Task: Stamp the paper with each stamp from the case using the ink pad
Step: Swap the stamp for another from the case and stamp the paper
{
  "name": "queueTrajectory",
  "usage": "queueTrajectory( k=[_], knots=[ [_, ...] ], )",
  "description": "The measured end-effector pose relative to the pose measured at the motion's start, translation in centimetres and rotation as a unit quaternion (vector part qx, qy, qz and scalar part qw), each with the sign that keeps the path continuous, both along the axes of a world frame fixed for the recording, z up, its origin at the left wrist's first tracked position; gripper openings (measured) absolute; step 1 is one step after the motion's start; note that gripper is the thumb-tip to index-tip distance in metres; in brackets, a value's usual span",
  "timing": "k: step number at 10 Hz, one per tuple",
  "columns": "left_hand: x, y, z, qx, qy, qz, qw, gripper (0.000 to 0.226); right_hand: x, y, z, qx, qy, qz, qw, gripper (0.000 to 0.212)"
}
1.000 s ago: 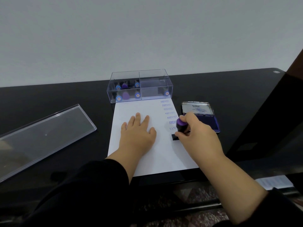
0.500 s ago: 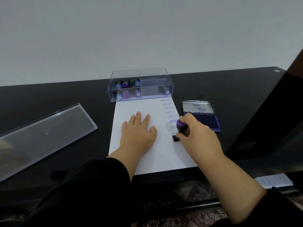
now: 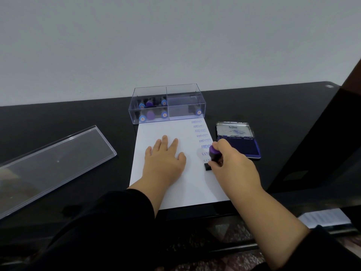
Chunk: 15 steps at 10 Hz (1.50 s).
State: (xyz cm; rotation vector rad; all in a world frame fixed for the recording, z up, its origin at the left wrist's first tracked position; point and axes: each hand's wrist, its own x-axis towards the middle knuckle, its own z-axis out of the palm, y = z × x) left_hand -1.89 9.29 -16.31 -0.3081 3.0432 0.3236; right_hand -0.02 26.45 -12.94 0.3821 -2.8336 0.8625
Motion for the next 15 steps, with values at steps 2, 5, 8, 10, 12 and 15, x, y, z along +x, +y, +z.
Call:
queueTrajectory(
  k=[2, 5, 8, 10, 12, 15],
  knots=[
    [0.0, 0.0, 0.1, 0.002, -0.002, -0.001, 1.0, 0.056, -0.5, 0.6, 0.6, -0.086, -0.014, -0.016, 0.996, 0.024],
    [0.0, 0.0, 0.0, -0.003, -0.003, 0.005, 1.0, 0.056, -2.4, 3.1, 0.9, -0.271, -0.019, -0.094, 0.958, 0.03],
    [-0.1, 0.1, 0.2, -0.005, -0.012, 0.007, 1.0, 0.055, -3.3, 3.4, 1.0, -0.301, -0.024, -0.096, 0.948, 0.032],
    [0.0, 0.2, 0.2, 0.001, -0.007, 0.009, 1.0, 0.055, -3.4, 3.0, 1.2, -0.3, -0.025, -0.085, 0.95, 0.033],
    [0.0, 0.1, 0.1, 0.0, -0.005, 0.006, 1.0, 0.055, -3.2, 2.9, 1.5, -0.299, -0.032, -0.081, 0.95, 0.033],
    [0.0, 0.1, 0.1, 0.003, 0.002, 0.008, 1.0, 0.055, -2.7, 2.1, 2.1, -0.312, -0.043, -0.074, 0.946, 0.031]
  ],
)
